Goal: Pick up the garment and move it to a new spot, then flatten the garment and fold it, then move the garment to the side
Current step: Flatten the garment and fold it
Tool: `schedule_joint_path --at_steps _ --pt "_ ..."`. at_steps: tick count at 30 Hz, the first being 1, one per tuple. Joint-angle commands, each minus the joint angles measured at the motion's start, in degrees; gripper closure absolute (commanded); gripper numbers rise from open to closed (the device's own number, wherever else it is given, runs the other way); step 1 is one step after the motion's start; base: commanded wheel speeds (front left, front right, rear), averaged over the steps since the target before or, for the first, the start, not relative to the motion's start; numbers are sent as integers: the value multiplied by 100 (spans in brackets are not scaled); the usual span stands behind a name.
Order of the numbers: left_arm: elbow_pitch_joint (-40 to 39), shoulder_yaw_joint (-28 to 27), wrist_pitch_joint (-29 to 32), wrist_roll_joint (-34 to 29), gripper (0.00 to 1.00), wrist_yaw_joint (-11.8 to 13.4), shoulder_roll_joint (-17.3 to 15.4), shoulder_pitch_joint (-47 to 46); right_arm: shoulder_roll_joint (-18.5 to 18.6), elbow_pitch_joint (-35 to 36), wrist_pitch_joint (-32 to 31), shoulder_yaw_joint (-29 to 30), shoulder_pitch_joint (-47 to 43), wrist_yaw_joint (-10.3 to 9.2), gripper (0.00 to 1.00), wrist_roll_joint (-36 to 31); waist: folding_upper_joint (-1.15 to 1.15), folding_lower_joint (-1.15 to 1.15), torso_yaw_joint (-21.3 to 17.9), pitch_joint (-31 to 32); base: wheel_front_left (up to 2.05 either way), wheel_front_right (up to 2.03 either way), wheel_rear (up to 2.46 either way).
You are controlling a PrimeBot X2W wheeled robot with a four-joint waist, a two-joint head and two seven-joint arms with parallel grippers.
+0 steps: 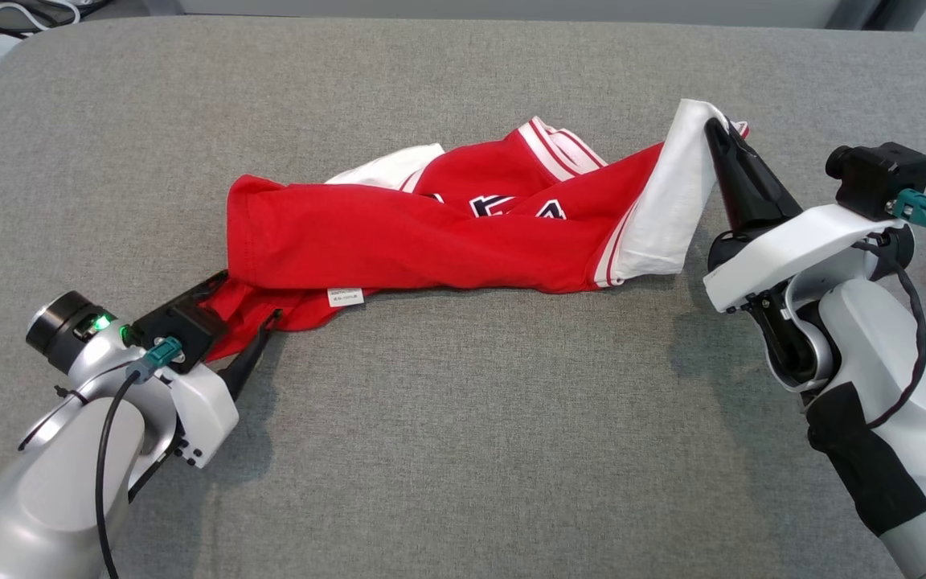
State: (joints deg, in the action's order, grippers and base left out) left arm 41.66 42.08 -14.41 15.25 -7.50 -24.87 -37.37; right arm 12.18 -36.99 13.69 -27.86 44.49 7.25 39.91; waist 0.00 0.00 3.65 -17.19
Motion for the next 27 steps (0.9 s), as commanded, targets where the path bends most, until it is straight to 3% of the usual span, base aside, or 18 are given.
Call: schedule_joint_path --at_steps 1,5,11,18,27 --pt "-82 -205 -59 -61 0 30 -268 -340 -42 131 81 -39 44 24 100 64 0 0 0 -1 0 0 0" --pt "-160 -320 -59 -106 0 228 -257 -371 -72 114 86 -67 42 24 100 77 0 0 -13 0 0 0 0" --pt "-522 -472 -59 -103 0 229 -259 -231 -84 92 94 -96 46 24 100 95 0 0 -13 21 0 0 0" --pt "-629 -228 -59 -27 0 44 -298 -63 -99 67 102 -144 45 24 100 117 0 0 -3 58 0 0 0" --pt "-476 194 -59 148 0 5 -368 -26 -81 41 109 -193 47 24 100 130 0 0 -10 117 0 0 0"
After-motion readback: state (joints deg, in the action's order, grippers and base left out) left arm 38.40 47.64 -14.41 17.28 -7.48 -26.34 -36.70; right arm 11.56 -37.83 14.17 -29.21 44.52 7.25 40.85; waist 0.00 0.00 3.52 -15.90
